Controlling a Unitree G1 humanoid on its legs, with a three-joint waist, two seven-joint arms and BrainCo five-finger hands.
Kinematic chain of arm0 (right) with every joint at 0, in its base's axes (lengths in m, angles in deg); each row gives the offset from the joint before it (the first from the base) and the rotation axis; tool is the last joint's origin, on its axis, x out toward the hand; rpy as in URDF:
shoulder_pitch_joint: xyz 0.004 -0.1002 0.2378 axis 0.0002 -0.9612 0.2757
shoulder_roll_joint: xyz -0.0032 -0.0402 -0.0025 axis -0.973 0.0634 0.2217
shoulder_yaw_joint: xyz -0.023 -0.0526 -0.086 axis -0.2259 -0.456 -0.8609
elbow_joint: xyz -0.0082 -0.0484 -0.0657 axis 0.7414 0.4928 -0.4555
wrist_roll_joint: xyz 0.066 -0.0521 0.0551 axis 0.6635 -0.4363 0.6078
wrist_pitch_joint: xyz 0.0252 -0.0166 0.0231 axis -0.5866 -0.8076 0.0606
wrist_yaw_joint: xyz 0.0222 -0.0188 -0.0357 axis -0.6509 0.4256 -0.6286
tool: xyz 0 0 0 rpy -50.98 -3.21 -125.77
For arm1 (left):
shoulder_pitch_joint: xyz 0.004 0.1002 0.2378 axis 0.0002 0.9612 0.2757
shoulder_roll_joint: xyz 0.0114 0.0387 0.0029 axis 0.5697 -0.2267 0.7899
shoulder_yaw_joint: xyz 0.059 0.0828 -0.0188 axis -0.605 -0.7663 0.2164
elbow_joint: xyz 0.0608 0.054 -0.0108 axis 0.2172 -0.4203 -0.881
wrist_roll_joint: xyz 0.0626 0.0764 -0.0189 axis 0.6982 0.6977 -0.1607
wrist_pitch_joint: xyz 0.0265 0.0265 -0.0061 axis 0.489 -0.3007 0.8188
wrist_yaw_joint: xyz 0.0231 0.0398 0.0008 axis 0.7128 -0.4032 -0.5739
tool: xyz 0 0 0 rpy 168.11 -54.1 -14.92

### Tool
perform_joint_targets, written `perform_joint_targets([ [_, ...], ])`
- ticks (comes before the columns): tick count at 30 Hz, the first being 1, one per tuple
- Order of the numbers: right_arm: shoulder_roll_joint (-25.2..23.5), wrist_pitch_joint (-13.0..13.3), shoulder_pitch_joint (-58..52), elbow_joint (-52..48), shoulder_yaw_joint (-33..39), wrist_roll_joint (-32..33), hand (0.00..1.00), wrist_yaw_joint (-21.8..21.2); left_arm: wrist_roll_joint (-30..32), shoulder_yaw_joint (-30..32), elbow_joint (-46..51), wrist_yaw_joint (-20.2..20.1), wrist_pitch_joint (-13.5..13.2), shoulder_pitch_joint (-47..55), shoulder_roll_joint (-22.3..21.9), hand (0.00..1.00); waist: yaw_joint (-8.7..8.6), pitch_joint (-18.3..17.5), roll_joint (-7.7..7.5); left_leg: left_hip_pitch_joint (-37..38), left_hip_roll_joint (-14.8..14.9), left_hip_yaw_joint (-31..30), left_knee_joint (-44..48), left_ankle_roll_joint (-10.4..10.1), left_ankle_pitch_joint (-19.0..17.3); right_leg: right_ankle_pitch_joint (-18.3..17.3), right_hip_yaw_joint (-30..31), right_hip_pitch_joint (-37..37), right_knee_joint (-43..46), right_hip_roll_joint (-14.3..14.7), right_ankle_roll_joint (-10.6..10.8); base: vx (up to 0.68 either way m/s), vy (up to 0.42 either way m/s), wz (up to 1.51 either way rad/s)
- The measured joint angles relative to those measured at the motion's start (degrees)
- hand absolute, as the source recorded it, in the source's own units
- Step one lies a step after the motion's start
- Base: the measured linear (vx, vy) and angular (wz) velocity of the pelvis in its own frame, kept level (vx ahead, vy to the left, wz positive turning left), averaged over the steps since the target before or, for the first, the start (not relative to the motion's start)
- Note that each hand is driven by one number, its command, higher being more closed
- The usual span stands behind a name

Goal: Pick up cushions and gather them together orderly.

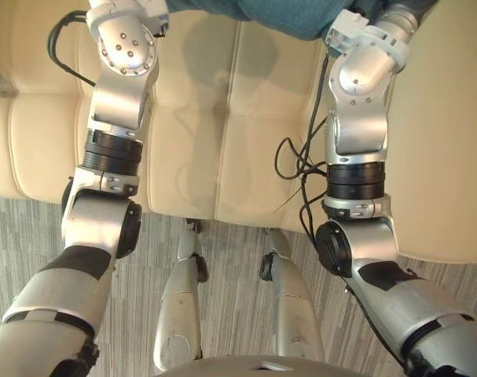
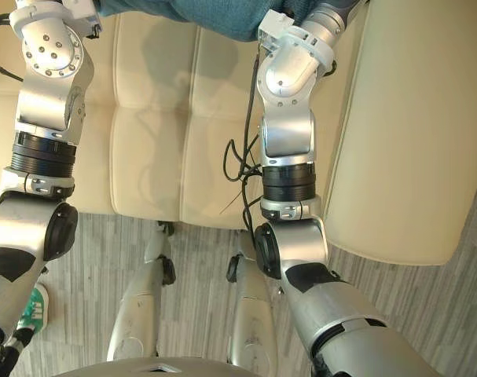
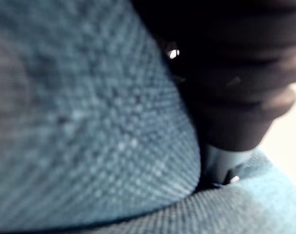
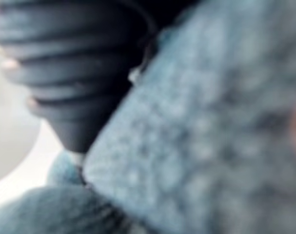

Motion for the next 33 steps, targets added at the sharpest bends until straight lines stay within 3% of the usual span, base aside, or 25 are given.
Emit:
perform_joint_targets([
  [5,1.29,-0.76,-1.25,1.25,0.80,4.20,0.00,-0.69,-1.07,1.08,-0.10,-1.73,-0.21,3.01,-2.02,0.00,0.24,1.89,0.08,-1.76,0.42,-0.14,0.00,-0.75,0.53,-1.60,-0.02,-2.86,3.29,0.15,-0.38,0.01,0.047,0.03],
  [10,-0.94,-0.74,-11.60,1.23,1.72,8.73,0.00,-2.04,-4.69,2.33,-0.05,-3.92,-0.47,17.54,-9.53,0.00,-0.42,2.12,-0.01,-2.14,0.85,0.40,-0.02,-0.91,0.30,-4.56,0.30,-5.75,9.09,0.07,-0.64,-0.01,0.052,0.02],
  [16,-3.00,0.25,-18.39,0.16,1.69,11.31,0.00,-3.00,-10.00,1.35,0.48,-6.37,-1.55,28.42,-15.18,0.00,-0.75,2.21,-0.14,-1.18,1.22,2.19,-0.04,-1.13,-0.66,-5.48,2.20,-7.05,11.60,0.48,-0.79,-0.03,-0.001,-0.10],
  [19,-2.37,2.04,-20.07,-0.17,2.95,12.69,0.00,-3.50,-10.60,1.13,1.71,-7.74,-2.53,30.11,-15.20,0.00,-0.96,2.21,-0.14,-0.91,1.60,2.53,-0.04,-0.72,-0.93,-5.64,2.45,-7.05,11.88,0.83,-0.86,-0.03,-0.028,-0.06],
  [24,-0.02,2.60,-26.03,-5.86,4.04,13.33,0.00,-5.68,-11.13,2.34,7.37,-9.05,-3.06,32.55,-11.69,0.00,-0.78,2.22,-0.16,0.41,1.90,3.54,-0.02,-0.42,-0.38,-5.84,3.25,-6.72,12.70,1.02,-1.02,0.00,-0.038,-0.08],
  [28,1.56,3.80,-37.07,-10.98,5.93,13.78,0.00,-9.23,-11.14,6.53,13.39,-10.43,-4.63,39.27,-8.20,0.00,-0.95,2.21,-0.15,5.88,1.99,3.46,-0.02,-0.42,-1.22,-8.30,2.97,-1.83,14.41,0.94,-1.18,0.01,-0.068,0.04],
  [33,1.47,4.79,-51.87,-13.16,4.06,13.38,0.00,-14.21,-10.95,9.48,15.74,-12.64,-5.43,52.11,-8.12,0.00,-1.16,1.58,-0.25,13.72,1.97,3.51,-0.01,-0.25,-3.77,-10.57,2.47,6.27,14.18,1.00,-0.72,0.04,-0.067,0.04],
])
